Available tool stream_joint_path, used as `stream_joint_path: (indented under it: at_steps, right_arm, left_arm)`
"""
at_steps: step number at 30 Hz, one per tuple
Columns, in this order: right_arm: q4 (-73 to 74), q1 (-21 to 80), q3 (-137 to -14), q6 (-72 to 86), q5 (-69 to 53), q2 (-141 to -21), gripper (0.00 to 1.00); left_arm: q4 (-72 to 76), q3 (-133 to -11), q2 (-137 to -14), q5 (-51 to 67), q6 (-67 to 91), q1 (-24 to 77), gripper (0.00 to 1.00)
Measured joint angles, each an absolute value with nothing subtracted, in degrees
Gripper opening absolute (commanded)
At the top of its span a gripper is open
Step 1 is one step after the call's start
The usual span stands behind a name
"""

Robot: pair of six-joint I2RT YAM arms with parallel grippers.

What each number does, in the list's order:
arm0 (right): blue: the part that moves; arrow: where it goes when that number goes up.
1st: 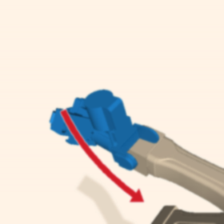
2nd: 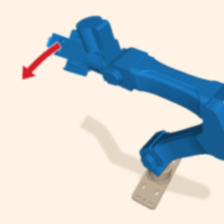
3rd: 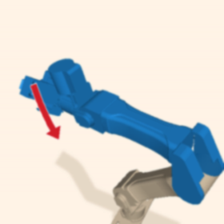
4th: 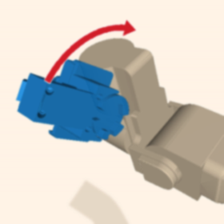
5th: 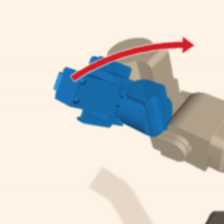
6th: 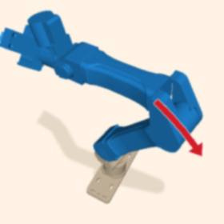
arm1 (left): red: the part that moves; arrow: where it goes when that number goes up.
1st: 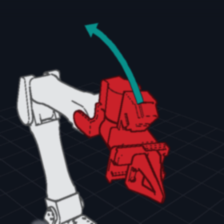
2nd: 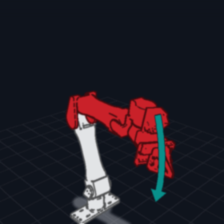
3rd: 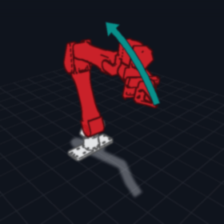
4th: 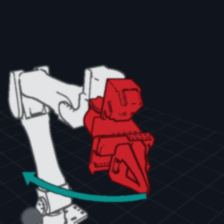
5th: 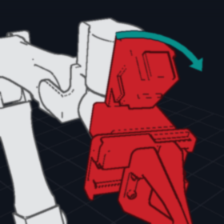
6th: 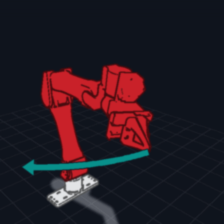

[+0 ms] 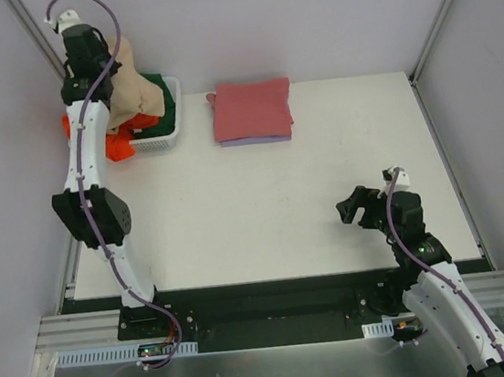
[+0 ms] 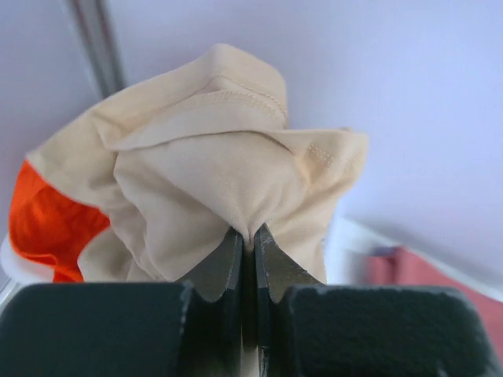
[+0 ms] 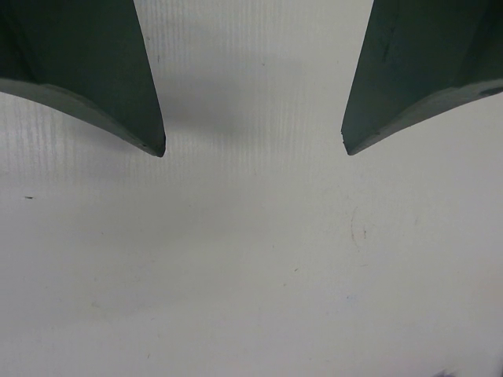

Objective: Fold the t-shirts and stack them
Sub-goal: Grab crumpled tshirt from bin with the left arm, then move the tshirt to the center of the board

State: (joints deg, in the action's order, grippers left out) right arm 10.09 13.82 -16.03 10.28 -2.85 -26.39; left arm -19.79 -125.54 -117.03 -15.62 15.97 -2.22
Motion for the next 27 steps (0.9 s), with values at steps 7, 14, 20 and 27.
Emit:
stream_joint_path:
  at_steps: [7, 14, 20, 27]
  right_arm:
    - [10.1, 13.8, -16.0, 10.3, -3.2, -25.6, 0.96]
    - [10.1, 13.8, -16.0, 10.3, -4.0, -24.7, 0.96]
    - [10.2, 13.8, -16.0, 10.5, -4.0, -23.8, 0.96]
    - [10.3, 13.8, -16.0, 10.9, -4.0, -22.5, 0.96]
  left_arm:
    - [-18.6, -124.4, -97.5, -1.3, 20.1, 1.2, 0.0]
    - [-18.2, -117.6, -82.7, 9.9, 21.9, 12.1, 0.0]
    - [-17.6, -111.4, -78.7, 16.6, 24.5, 19.2, 0.0]
    - [-15.1, -91.9, -71.8, 13.0, 27.7, 28.4, 0.0]
